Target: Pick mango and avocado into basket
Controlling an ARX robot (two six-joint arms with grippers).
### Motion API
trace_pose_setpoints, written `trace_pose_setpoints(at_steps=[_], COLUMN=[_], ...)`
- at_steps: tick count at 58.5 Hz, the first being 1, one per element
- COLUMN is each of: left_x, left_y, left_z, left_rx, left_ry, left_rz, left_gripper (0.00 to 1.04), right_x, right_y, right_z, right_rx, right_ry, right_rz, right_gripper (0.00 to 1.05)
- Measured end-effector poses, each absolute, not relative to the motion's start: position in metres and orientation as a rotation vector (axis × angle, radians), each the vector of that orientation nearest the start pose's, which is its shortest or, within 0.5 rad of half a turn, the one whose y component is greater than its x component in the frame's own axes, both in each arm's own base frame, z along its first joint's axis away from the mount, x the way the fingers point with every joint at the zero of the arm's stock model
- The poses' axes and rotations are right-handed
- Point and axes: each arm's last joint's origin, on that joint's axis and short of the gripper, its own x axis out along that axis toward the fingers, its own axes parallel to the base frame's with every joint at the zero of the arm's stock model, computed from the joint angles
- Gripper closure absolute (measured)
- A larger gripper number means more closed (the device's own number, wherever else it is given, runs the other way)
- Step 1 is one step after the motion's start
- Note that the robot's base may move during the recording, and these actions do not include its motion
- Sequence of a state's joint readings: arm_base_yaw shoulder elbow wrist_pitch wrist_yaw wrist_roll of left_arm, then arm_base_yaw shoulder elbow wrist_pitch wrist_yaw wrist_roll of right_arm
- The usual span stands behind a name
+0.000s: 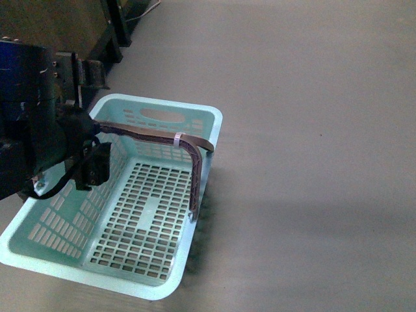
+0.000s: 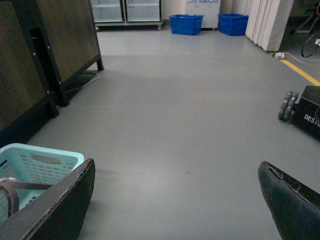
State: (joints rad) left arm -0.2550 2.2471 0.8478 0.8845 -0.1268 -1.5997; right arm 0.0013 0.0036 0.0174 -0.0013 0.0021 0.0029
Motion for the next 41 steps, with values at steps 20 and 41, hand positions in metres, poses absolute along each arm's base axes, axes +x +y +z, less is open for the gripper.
trace_pose_setpoints(at_steps=[20,41], left_x=[0.376,0.362], left_y=[-0.106,-0.107], left_z=[0.025,0.025], left_rx=[-1.461,-1.415], left_ry=[0.502,0.534], left_rz=[0.238,0.254], left_gripper=[0.20,0.87], right_x=[0.097,0.097], right_y=[0.000,0.000], right_z=[0.169,0.169], right_rx=[0.003,0.002], right_ry=[-0.012,-0.012], right_rz=[0.000,0.000], right_gripper=[0.09,0.09])
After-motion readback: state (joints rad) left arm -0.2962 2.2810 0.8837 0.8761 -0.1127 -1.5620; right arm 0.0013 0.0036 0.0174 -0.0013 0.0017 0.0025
